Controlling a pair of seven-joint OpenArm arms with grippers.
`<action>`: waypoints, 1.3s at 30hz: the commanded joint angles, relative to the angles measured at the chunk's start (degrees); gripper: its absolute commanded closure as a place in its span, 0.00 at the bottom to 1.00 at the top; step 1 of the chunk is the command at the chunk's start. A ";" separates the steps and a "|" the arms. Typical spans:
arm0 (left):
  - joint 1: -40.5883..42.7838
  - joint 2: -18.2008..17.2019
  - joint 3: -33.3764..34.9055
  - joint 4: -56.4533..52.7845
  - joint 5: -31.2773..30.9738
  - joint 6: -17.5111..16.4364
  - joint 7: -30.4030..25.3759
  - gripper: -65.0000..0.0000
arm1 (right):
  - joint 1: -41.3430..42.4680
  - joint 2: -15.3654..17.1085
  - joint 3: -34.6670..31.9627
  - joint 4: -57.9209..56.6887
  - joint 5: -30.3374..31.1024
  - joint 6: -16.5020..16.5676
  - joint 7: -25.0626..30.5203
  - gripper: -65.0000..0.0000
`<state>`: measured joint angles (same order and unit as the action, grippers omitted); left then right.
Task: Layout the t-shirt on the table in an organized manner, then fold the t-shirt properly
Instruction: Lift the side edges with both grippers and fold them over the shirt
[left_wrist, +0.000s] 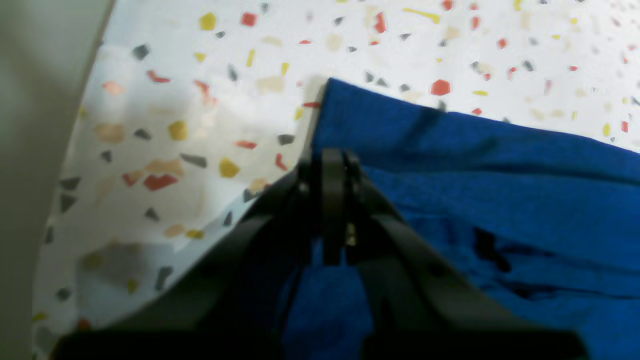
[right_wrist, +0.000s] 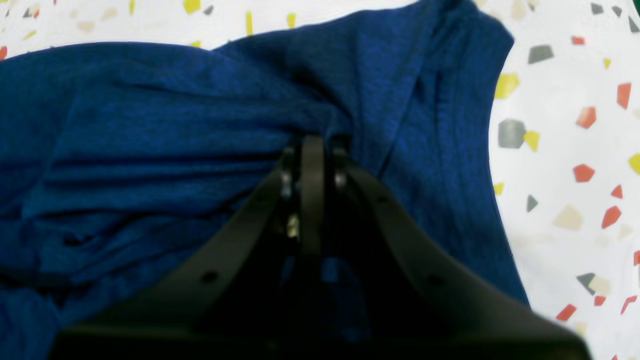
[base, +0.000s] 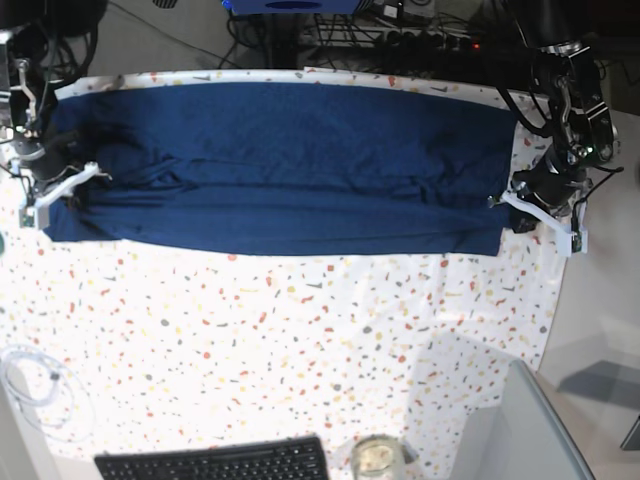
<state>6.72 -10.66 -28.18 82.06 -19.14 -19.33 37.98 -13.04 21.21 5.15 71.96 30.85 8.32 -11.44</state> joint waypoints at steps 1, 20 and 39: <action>-0.26 -0.82 -0.26 1.32 -0.34 0.21 -1.19 1.00 | 0.51 0.72 0.44 0.96 0.05 -0.10 1.29 1.00; 5.10 -0.73 -0.26 6.25 -0.42 0.21 -1.01 1.00 | -0.46 2.13 0.44 0.96 0.05 -0.10 1.29 1.00; 9.59 0.41 -0.26 7.48 -0.42 0.21 -1.19 1.00 | -0.72 1.69 0.52 0.96 0.05 -0.10 1.29 1.00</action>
<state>16.64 -9.54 -28.10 88.71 -19.29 -19.33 38.00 -14.04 21.91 5.15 72.25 30.83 8.34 -11.44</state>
